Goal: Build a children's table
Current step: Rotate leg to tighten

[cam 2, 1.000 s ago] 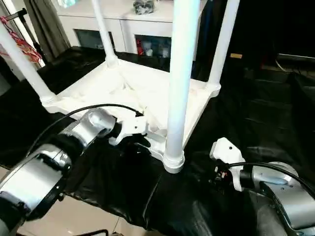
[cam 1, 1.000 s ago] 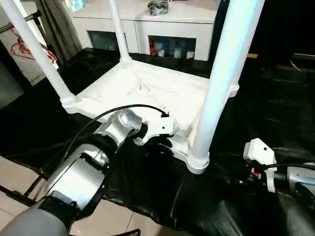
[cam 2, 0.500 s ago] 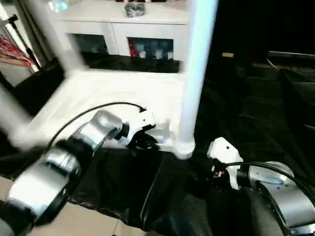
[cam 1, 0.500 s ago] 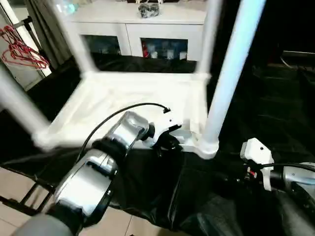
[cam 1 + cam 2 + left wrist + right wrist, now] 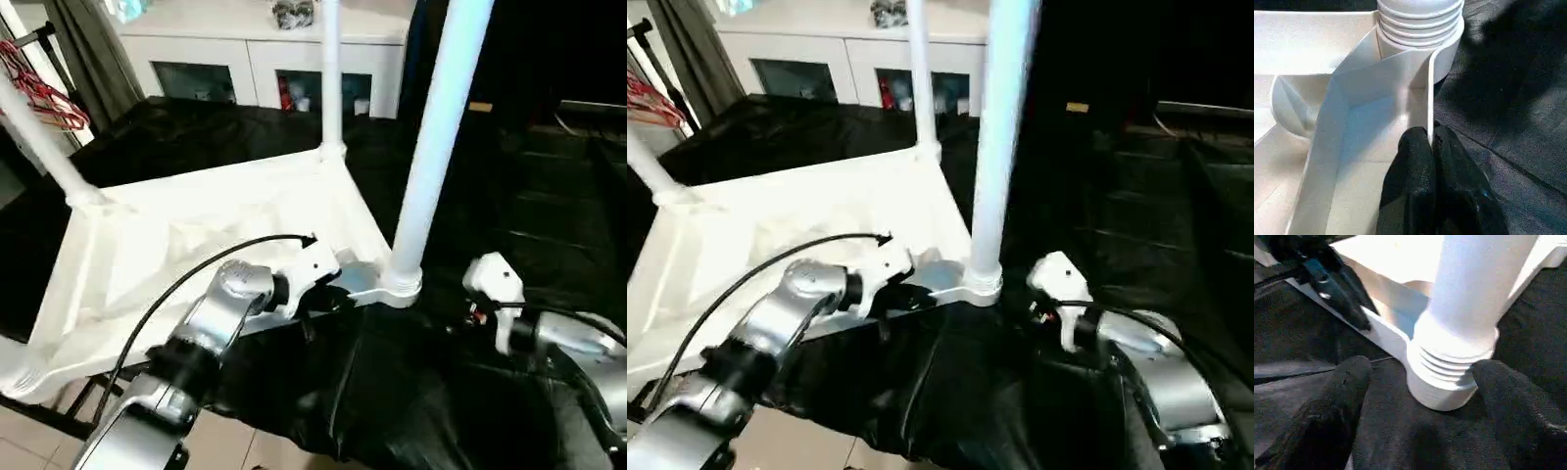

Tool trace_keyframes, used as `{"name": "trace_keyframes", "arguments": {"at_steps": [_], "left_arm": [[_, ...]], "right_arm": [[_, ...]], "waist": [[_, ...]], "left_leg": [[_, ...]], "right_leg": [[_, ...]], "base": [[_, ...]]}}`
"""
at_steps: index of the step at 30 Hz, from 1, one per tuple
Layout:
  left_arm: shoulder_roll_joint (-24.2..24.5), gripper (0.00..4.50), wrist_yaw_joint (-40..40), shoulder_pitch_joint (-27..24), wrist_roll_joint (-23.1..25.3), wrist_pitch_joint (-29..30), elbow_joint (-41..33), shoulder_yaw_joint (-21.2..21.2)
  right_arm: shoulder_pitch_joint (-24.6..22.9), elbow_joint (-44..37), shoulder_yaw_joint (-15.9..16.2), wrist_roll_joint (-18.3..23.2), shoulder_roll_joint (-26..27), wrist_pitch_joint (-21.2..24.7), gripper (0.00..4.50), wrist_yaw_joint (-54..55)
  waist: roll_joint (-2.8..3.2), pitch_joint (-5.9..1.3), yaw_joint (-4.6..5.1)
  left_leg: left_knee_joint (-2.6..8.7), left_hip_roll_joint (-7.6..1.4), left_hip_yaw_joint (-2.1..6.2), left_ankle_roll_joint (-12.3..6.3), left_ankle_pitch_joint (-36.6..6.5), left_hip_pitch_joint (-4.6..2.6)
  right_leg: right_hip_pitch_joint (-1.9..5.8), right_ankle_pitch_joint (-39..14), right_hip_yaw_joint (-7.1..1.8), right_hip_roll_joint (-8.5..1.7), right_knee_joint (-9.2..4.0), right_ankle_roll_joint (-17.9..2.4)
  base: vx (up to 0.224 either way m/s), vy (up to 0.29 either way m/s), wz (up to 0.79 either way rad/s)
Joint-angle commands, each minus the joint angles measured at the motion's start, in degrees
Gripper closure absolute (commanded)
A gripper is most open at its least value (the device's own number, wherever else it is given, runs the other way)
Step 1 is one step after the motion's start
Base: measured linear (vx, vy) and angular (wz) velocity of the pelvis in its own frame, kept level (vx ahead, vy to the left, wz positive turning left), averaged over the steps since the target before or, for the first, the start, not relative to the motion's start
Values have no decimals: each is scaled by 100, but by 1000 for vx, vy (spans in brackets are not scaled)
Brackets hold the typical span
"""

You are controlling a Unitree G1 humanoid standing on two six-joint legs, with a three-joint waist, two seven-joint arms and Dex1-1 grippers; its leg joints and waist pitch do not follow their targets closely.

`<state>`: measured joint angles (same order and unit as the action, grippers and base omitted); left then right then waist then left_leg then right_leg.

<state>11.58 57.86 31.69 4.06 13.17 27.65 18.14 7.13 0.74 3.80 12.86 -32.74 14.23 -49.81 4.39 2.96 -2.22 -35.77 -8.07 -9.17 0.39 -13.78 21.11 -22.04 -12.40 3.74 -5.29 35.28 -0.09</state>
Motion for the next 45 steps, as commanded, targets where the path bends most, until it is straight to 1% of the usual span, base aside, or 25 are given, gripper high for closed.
{"name": "trace_keyframes", "arguments": {"at_steps": [1, 3, 4, 5, 6, 8, 9, 13, 15, 16, 17, 18, 20, 21, 22, 23, 27, 28, 33, 34, 37, 42, 43, 44, 45], "left_arm": [[136, 450, 97, -243, -234, -124, -56, -102], [178, 450, 136, -271, -231, -214, -67, -89], [209, 450, 131, -298, -243, -167, -106, -102], [215, 450, 131, -312, -260, -131, -132, -117], [214, 450, 133, -314, -267, -132, -134, -123], [193, 450, 165, -336, -365, -117, -170, -205], [194, 450, 179, -342, -380, -92, -190, -217], [273, 450, 216, -381, -344, -128, -249, -166], [264, 450, 122, -387, -337, -143, -216, -201], [260, 405, 116, -384, -349, -116, -205, -213], [274, 405, 112, -382, -356, -88, -204, -234], [282, 394, 89, -383, -352, -86, -207, -254], [315, 387, 16, -388, -330, -37, -222, -294], [331, 387, -1, -388, -320, 14, -228, -297], [386, 387, 25, -409, -316, 52, -240, -300], [415, 387, 46, -421, -314, 69, -244, -298], [519, 387, 197, -483, -345, 101, -277, -243], [541, 387, 244, -498, -338, 127, -290, -183], [585, 405, 255, -469, -262, 111, -233, -26], [577, 427, 245, -443, -248, 112, -197, 3], [572, 447, 246, -334, -166, 61, -82, 97], [565, 447, 302, -135, -9, -41, 166, 263], [562, 447, 309, -101, 2, -51, 201, 289], [556, 447, 310, -71, 18, -65, 236, 309], [557, 447, 306, -49, 23, -79, 261, 329]], "right_arm": [[209, 98, 46, -71, 88, -176, 38, 76], [300, 186, 95, -130, 152, -227, 20, 130], [446, 345, 160, -270, 254, -315, 8, 269], [520, 434, 188, -354, 299, -359, 8, 359], [534, 451, 190, -360, 308, -361, 8, 370], [741, 701, 225, -440, 436, -407, 8, 493], [784, 754, 240, -464, 457, -432, 8, 507], [941, 957, 340, -555, 535, -572, 8, 490], [1016, 1067, 396, -592, 576, -647, 8, 457], [1038, 1099, 407, -607, 591, -670, 0, 456], [1082, 1157, 435, -629, 612, -709, 0, 423], [1106, 1191, 448, -649, 621, -733, 0, 413], [1157, 1266, 473, -682, 636, -780, 0, 395], [1171, 1288, 481, -685, 637, -793, 0, 384], [1199, 1333, 501, -683, 634, -819, 0, 373], [1212, 1352, 510, -682, 632, -827, 0, 366], [1276, 1441, 523, -692, 634, -869, 0, 323], [1304, 1494, 524, -718, 630, -897, 0, 301], [1354, 1595, 524, -777, 638, -934, 0, 344], [1364, 1620, 519, -793, 638, -947, 0, 376], [1380, 1650, 507, -772, 638, -907, 0, 371], [1375, 1660, 512, -757, 638, -931, 0, 306], [1373, 1667, 516, -757, 639, -944, 0, 293], [1371, 1676, 518, -758, 641, -952, 0, 289], [1370, 1686, 516, -766, 646, -960, 0, 286]], "waist": [[-258, -339, -57], [-278, -339, -28], [-269, -330, -32], [-287, -329, -31], [-272, -320, -26], [-304, -323, -26], [-284, -319, -33], [-314, -337, -30], [-329, -339, -29], [-339, -336, -31], [-358, -331, -28], [-349, -334, -32], [-374, -334, -49], [-364, -350, -69], [-361, -353, -69], [-410, -350, -70], [-441, -332, -73], [-473, -329, -72], [-480, -334, -82], [-473, -336, -85], [-473, -342, -102], [-458, -346, -129], [-468, -345, -135], [-444, -340, -142], [-455, -335, -139]], "left_leg": [[407, -481, 181, -1117, 232, 58], [399, -469, 169, -1141, 271, 52], [400, -476, 163, -1135, 242, 40], [402, -473, 156, -1119, 228, 44], [413, -465, 152, -1066, 192, 37], [416, -466, 146, -996, 120, 27], [418, -473, 146, -975, 112, 24], [400, -472, 144, -1035, 302, 28], [394, -472, 137, -1060, 296, 22], [396, -473, 132, -1060, 275, 19], [400, -474, 131, -1046, 239, 24], [398, -472, 132, -1028, 217, 22], [404, -475, 107, -912, 38, -5], [397, -493, 93, -890, 129, -33], [397, -499, 98, -891, 205, -22], [404, -511, 104, -916, 267, -9], [417, -511, 92, -860, 65, -15], [428, -516, 91, -811, -10, -18], [423, -508, 83, -732, -5, -22], [421, -508, 83, -734, 28, -26], [415, -501, 80, -753, 65, -28], [416, -505, 83, -715, 28, -41], [421, -506, 83, -705, 3, -38], [424, -506, 86, -692, -30, -38], [435, -512, 85, -655, -113, -39]], "right_leg": [[285, -172, -267, -474, -343, -1656], [275, -211, -264, -461, -340, -1649], [261, -303, -266, -457, -349, -1654], [263, -347, -265, -457, -357, -1645], [255, -473, -265, -451, -369, -1637], [259, -582, -270, -451, -366, -1639], [255, -584, -276, -453, -367, -1631], [266, -204, -279, -450, -313, -1685], [261, -170, -282, -452, -310, -1712], [259, -195, -282, -451, -319, -1718], [264, -250, -282, -450, -323, -1717], [263, -279, -282, -453, -316, -1724], [244, -483, -295, -453, -344, -1731], [224, -263, -301, -440, -316, -1773], [228, -97, -299, -432, -285, -1800], [233, 109, -291, -424, -254, -1829], [240, 71, -305, -444, -272, -1868], [247, 9, -305, -449, -273, -1868], [255, 109, -317, -445, -264, -1882], [253, 165, -315, -439, -258, -1892], [259, 234, -316, -439, -252, -1909], [258, 225, -316, -438, -255, -1902], [264, 221, -315, -439, -255, -1898], [261, 186, -315, -443, -262, -1897], [264, 109, -314, -444, -276, -1886]], "base": [[0, 0, 0], [0, 0, 0], [0, 0, 0], [0, 0, 0], [0, 0, 0], [0, 0, 0], [0, 0, 0], [0, 0, 0], [0, 0, 0], [0, 0, 0], [0, 0, 0], [0, 0, 0], [0, 0, 0], [0, 0, 0], [0, 0, 0], [0, 0, 0], [0, 0, 0], [0, 0, 0], [0, 0, 0], [0, 0, 0], [0, 0, 0], [0, 0, 0], [0, 0, 0], [0, 0, 0], [0, 0, 0]]}}
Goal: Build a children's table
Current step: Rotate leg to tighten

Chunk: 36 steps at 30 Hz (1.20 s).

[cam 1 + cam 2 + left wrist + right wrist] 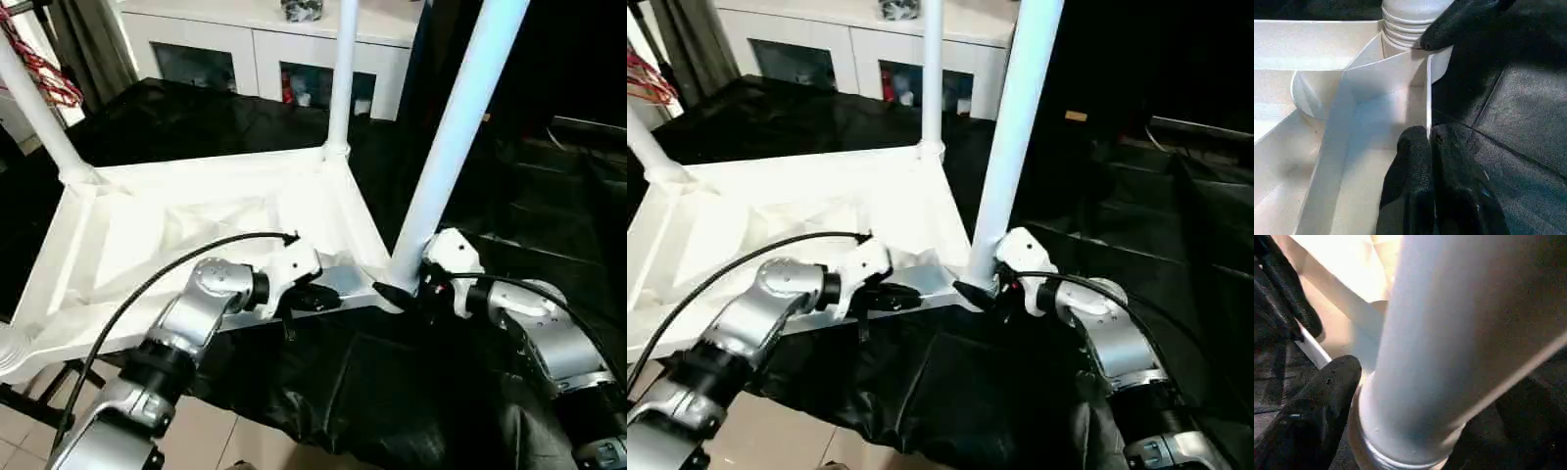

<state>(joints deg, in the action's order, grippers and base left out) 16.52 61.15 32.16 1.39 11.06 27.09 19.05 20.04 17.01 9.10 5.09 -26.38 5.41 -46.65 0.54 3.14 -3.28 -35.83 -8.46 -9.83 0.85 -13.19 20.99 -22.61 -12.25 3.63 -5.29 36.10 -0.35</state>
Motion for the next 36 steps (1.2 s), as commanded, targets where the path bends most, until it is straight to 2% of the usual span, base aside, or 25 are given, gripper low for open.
{"name": "trace_keyframes", "arguments": {"at_steps": [1, 6, 8, 9, 11, 12, 13, 18, 28, 30, 31, 36], "left_arm": [[69, 447, 9, -70, 302, 116, 344, 274], [117, 447, 223, 54, 406, -35, 501, 481], [107, 447, 211, 88, 413, -94, 559, 488], [84, 447, 205, 116, 388, -39, 584, 463], [-15, 447, 133, 211, 283, 144, 685, 344], [-25, 405, 121, 220, 274, 154, 696, 333], [-73, 393, 35, 265, 229, 134, 766, 273], [-225, 393, -139, 421, 141, 26, 1040, 145], [-202, 393, 47, 461, 185, 20, 1173, 222], [-175, 429, 180, 476, 193, 92, 1196, 272], [-151, 429, 254, 486, 212, 124, 1203, 312], [-116, 442, 307, 506, 242, 196, 1214, 348]], "right_arm": [[76, 61, -14, 5, 16, -77, 0, -30], [59, 70, -27, 12, 10, -59, 0, -67], [53, 67, -32, 13, 6, -50, 0, -71], [51, 64, -37, 16, 1, -46, 0, -73], [43, 53, -50, 25, -9, -27, 0, -76], [43, 52, -51, 26, -9, -26, 0, -76], [36, 34, -54, 30, -6, -14, 0, -71], [5, -24, -69, 42, 15, 18, 0, -60], [-35, -59, -61, 50, 18, 43, 0, -71], [-49, -63, -58, 48, 19, 46, 0, -68], [-55, -68, -58, 51, 19, 57, 0, -70], [-63, -39, -52, 62, 13, 182, 0, -82]], "waist": [[-61, -347, -36], [-39, -341, -36], [-41, -347, -36], [-16, -348, -38], [-24, -348, -35], [-31, -338, -40], [-22, -332, -46], [-34, -319, -52], [-23, -314, -50], [-19, -310, -50], [-14, -311, -50], [-13, -329, -45]], "left_leg": [[450, -475, 151, -645, -285, -30], [484, -477, 158, -460, -533, -37], [482, -480, 162, -447, -495, -35], [480, -479, 163, -448, -480, -33], [478, -473, 155, -451, -464, -32], [484, -471, 153, -438, -532, -36], [492, -476, 154, -404, -646, -46], [522, -481, 161, -300, -863, -51], [544, -491, 176, -269, -927, -30], [549, -490, 176, -259, -956, -32], [552, -490, 178, -249, -962, -33], [539, -491, 177, -336, -734, -22]], "right_leg": [[319, -43, -303, -445, -374, -1843], [320, -243, -308, -439, -404, -1772], [326, -143, -306, -441, -390, -1782], [328, -91, -306, -444, -385, -1796], [330, -46, -304, -438, -384, -1816], [327, -151, -304, -443, -407, -1813], [322, -312, -306, -447, -423, -1798], [318, -702, -314, -451, -474, -1689], [314, -723, -317, -459, -479, -1641], [311, -773, -317, -459, -487, -1633], [309, -780, -316, -457, -484, -1630], [329, -387, -312, -463, -454, -1711]], "base": [[0, 0, 0], [0, 0, 0], [0, 0, 0], [0, 0, 0], [0, 0, 0], [0, 0, 0], [0, 0, 0], [0, 0, 0], [0, 0, 0], [0, 0, 0], [0, 0, 0], [0, 0, 0]]}}
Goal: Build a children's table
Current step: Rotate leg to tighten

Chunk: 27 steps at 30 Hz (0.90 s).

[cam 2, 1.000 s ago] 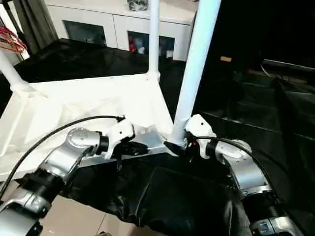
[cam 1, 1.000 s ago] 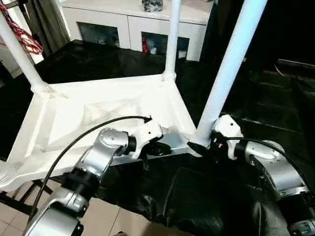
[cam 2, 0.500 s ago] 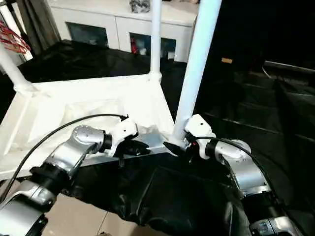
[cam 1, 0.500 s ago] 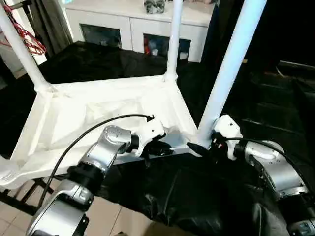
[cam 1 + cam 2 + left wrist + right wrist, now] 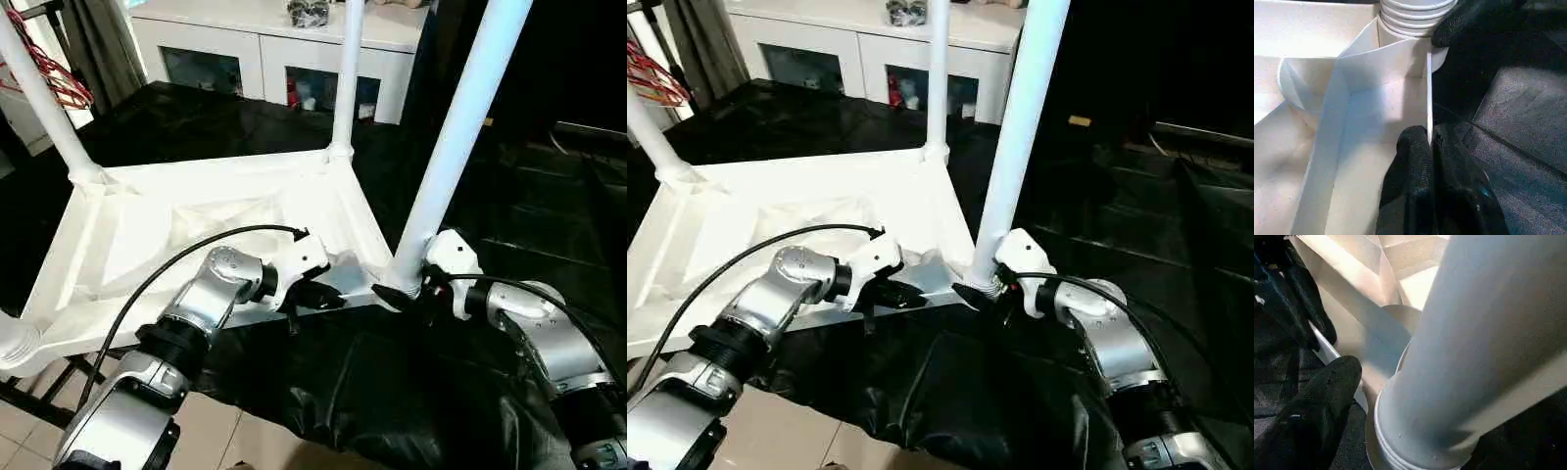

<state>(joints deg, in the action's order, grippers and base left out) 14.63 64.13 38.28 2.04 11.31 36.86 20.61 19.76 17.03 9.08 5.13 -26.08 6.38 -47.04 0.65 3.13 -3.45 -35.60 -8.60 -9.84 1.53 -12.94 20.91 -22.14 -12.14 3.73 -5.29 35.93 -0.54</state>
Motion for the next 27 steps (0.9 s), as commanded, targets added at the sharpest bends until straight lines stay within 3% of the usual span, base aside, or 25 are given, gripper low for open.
{"name": "trace_keyframes", "arguments": {"at_steps": [1, 6, 12, 17, 27], "left_arm": [[73, 442, 5, -96, 173, 168, 239, 184], [95, 450, -42, -94, 146, 159, 167, 87], [153, 450, -45, -154, 150, 161, 100, 73], [196, 450, -76, -191, 164, 160, 74, 42], [266, 450, -115, -167, 162, 173, 87, 4]], "right_arm": [[-29, -8, -64, 71, -5, 112, 0, -32], [23, 126, -135, 160, 73, 172, 56, -15], [55, 232, -104, 141, 97, 186, 100, -47], [119, 439, -67, 118, 115, 150, 156, -77], [311, 833, -44, 122, 230, 46, 171, -109]], "waist": [[-20, -324, -29], [-23, -303, -26], [-23, -311, -27], [-40, -298, -18], [-40, -279, 11]], "left_leg": [[516, -479, 177, -435, -732, -16], [544, -489, 181, -338, -1017, -22], [539, -489, 179, -347, -893, -16], [550, -493, 178, -342, -978, -16], [572, -492, 187, -260, -1138, -8]], "right_leg": [[279, -342, -318, -461, -434, -1721], [273, -774, -322, -471, -479, -1677], [274, -549, -322, -471, -455, -1706], [265, -781, -322, -479, -480, -1672], [249, -1110, -326, -483, -508, -1587]], "base": [[0, 0, 0], [0, 0, 0], [0, 0, 0], [0, 0, 0], [0, 0, 0]]}}
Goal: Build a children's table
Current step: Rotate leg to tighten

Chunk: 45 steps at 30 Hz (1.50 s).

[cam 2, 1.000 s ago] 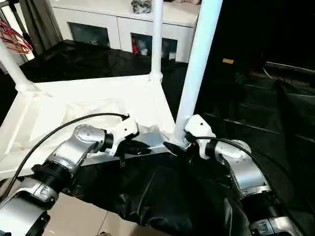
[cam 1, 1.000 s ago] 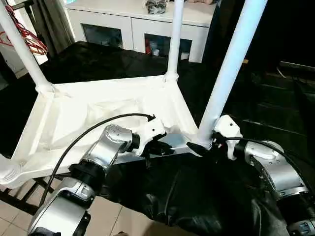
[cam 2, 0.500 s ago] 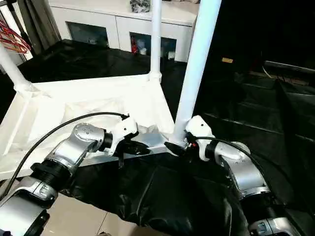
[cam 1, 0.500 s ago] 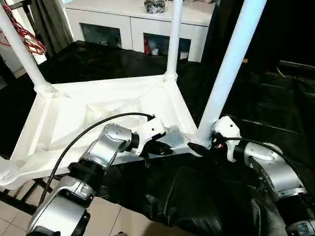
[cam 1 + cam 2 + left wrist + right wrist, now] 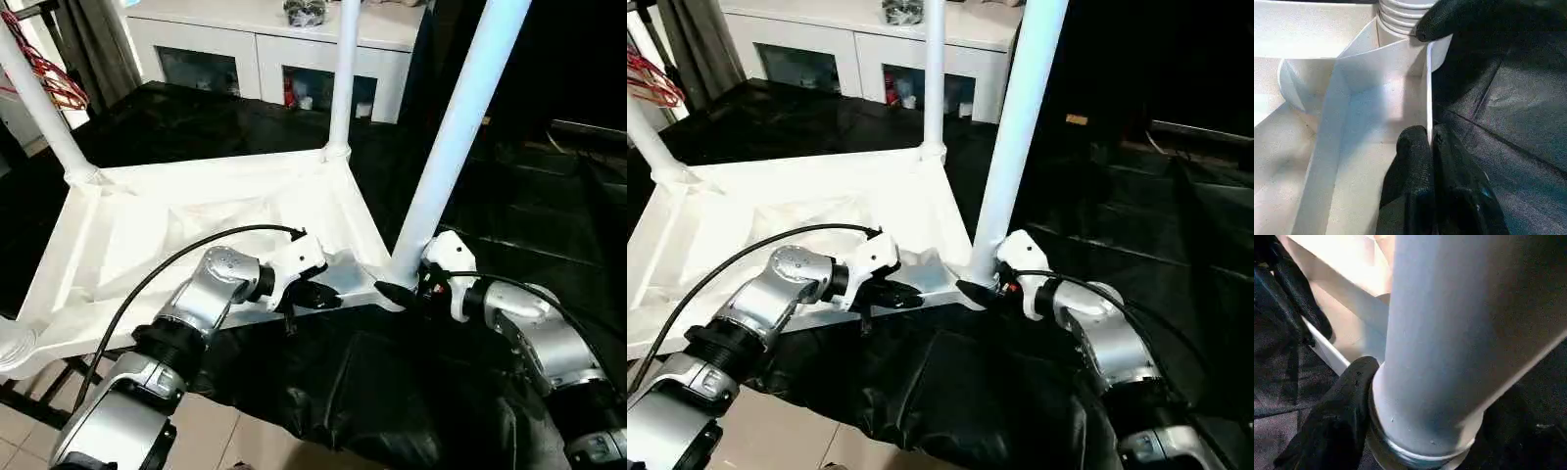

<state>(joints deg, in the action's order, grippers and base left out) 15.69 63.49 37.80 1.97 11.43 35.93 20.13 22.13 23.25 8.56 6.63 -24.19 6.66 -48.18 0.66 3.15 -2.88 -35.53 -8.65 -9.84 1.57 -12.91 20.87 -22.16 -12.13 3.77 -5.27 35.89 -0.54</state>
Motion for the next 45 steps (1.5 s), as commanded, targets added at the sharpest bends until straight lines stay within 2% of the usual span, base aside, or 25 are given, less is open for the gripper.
{"name": "trace_keyframes", "arguments": {"at_steps": [1, 3, 4, 5, 7, 8, 10, 12, 14, 16, 18, 19, 21, 22, 24, 25, 27, 28, 30, 33, 34, 36, 37, 40, 45], "left_arm": [[162, 450, -106, -113, 175, 143, 187, 31], [139, 450, -240, -85, 183, 130, 227, -18], [28, 450, -664, 6, 220, 94, 370, -141], [2, 450, -755, 26, 229, 87, 400, -165], [-358, 450, -1692, 257, 277, 173, 724, -383], [-424, 450, -1836, 293, 274, 187, 772, -420], [-726, 450, -2334, 443, 244, 243, 939, -534], [-896, 450, -2524, 518, 266, 203, 1016, -517], [-1071, 450, -2646, 582, 332, 130, 1081, -425], [-1316, 450, -2701, 662, 412, 9, 1201, -280], [-1374, 450, -2697, 685, 451, -56, 1240, -229], [-1391, 450, -2645, 688, 476, -143, 1249, -186], [-1358, 450, -2507, 653, 482, -254, 1194, -155], [-1290, 450, -2371, 604, 463, -294, 1110, -144], [-1145, 450, -2113, 510, 438, -432, 966, -105], [-1083, 450, -2002, 472, 429, -508, 914, -87], [-1013, 450, -1875, 429, 420, -605, 859, -67], [-873, 450, -1680, 338, 383, -620, 746, -81], [-740, 450, -1499, 252, 345, -638, 642, -95], [-422, 450, -946, 57, 242, -759, 403, -112], [-310, 450, -695, -5, 177, -814, 314, -112], [-254, 450, -559, -32, 132, -816, 261, -114], [-79, 450, -124, -119, -8, -820, 58, -82], [102, 450, 274, -203, -140, -809, -158, -52], [357, 450, 681, -289, -158, -853, -378, 29]], "right_arm": [[87, 250, 6, -30, 59, 10, 171, 10], [95, 297, -3, -28, 87, 5, 171, 39], [94, 380, -72, -73, 199, 12, 171, 337], [95, 400, -90, -86, 227, 14, 171, 415], [116, 649, -328, -185, 715, 51, 171, 1518], [119, 684, -366, -193, 800, 73, 171, 1691], [149, 838, -515, -202, 1206, 200, 171, 2403], [203, 939, -510, -259, 1436, 204, 171, 2735], [281, 1053, -491, -307, 1706, 211, 171, 3063], [418, 1127, -366, -392, 2055, 150, 171, 3188], [468, 1132, -321, -432, 2140, 94, 171, 3173], [495, 1104, -321, -394, 2185, 63, 117, 3080], [519, 1035, -369, -321, 2159, 100, 117, 2970], [526, 980, -396, -294, 2060, 145, 100, 2884], [527, 915, -413, -294, 1859, 130, 83, 2725], [529, 899, -420, -301, 1776, 110, 77, 2666], [534, 883, -430, -313, 1682, 84, 65, 2602], [508, 773, -462, -273, 1464, 59, 65, 2326], [463, 637, -465, -213, 1242, 80, 65, 1990], [265, 239, -293, -117, 610, -36, 65, 901], [173, 78, -219, -36, 380, -91, 65, 428], [128, -12, -210, 41, 279, -82, 65, 159], [63, -183, -185, 209, 63, -22, 65, -382], [32, -290, -108, 296, -142, 7, 65, -843], [59, -307, 25, 327, -342, -37, 65, -1245]], "waist": [[-35, -280, -35], [-34, -278, -25], [-56, -274, -16], [-44, -269, -18], [-56, -282, -24], [-40, -268, -13], [-39, -287, -44], [-9, -289, -55], [-12, -314, -61], [14, -328, -58], [-2, -330, -65], [-7, -328, -68], [-12, -322, -80], [-35, -315, -77], [-30, -313, -88], [-29, -322, -75], [-33, -333, -73], [-54, -338, -75], [-42, -343, -76], [-63, -354, -114], [-42, -355, -115], [-45, -364, -104], [-39, -366, -112], [-25, -375, -131], [-34, -376, -193]], "left_leg": [[567, -484, 188, -254, -1161, 1], [571, -489, 190, -233, -1210, -5], [571, -485, 186, -224, -1238, -1], [573, -484, 185, -211, -1236, -5], [572, -475, 180, -115, -1277, -44], [581, -475, 172, -81, -1276, -43], [593, -476, 182, 8, -1248, -67], [603, -478, 180, -17, -1182, -44], [594, -473, 179, -27, -1040, -56], [582, -455, 167, -137, -766, -32], [577, -449, 160, -237, -667, -32], [584, -451, 157, -283, -688, -29], [591, -466, 155, -294, -759, -38], [601, -477, 154, -292, -806, -44], [607, -485, 162, -295, -841, -42], [599, -478, 157, -310, -771, -23], [582, -476, 154, -368, -618, -30], [569, -469, 145, -427, -505, -24], [550, -466, 137, -537, -401, -12], [514, -476, 134, -717, -286, -5], [498, -478, 125, -815, -187, -2], [484, -473, 121, -895, -142, 9], [479, -489, 124, -933, -97, 2], [461, -510, 110, -997, -6, -1], [446, -516, 96, -958, -24, -22]], "right_leg": [[248, -1123, -331, -482, -508, -1588], [244, -1161, -330, -483, -512, -1583], [243, -1196, -334, -479, -521, -1574], [236, -1224, -336, -481, -524, -1570], [207, -1375, -336, -480, -549, -1525], [185, -1368, -343, -465, -542, -1525], [193, -1263, -342, -470, -538, -1493], [208, -1017, -338, -459, -523, -1480], [222, -666, -335, -460, -491, -1510], [249, -202, -324, -453, -461, -1570], [273, -69, -315, -462, -465, -1578], [285, -145, -314, -468, -479, -1564], [286, -323, -320, -482, -497, -1539], [274, -414, -321, -479, -508, -1535], [273, -490, -320, -485, -505, -1533], [286, -392, -322, -483, -483, -1538], [284, -195, -317, -481, -466, -1565], [303, -58, -312, -481, -455, -1588], [307, 53, -310, -488, -439, -1634], [337, 223, -299, -484, -417, -1671], [316, 384, -304, -476, -393, -1692], [314, 457, -291, -473, -381, -1760], [310, 506, -295, -478, -370, -1808], [281, 661, -276, -443, -326, -1936], [252, 548, -278, -447, -321, -1977]], "base": [[0, 0, 0], [0, 0, 0], [0, 0, 0], [0, 0, 0], [0, 0, 0], [0, 0, 0], [0, 0, 0], [0, 0, 0], [0, 0, 0], [0, 0, 0], [0, 0, 0], [0, 0, 0], [0, 0, 0], [0, 0, 0], [0, 0, 0], [0, 0, 0], [0, 0, 0], [0, 0, 0], [0, 0, 0], [0, 0, 0], [0, 0, 0], [0, 0, 0], [0, 0, 0], [0, 0, 0], [0, 0, 0]]}}
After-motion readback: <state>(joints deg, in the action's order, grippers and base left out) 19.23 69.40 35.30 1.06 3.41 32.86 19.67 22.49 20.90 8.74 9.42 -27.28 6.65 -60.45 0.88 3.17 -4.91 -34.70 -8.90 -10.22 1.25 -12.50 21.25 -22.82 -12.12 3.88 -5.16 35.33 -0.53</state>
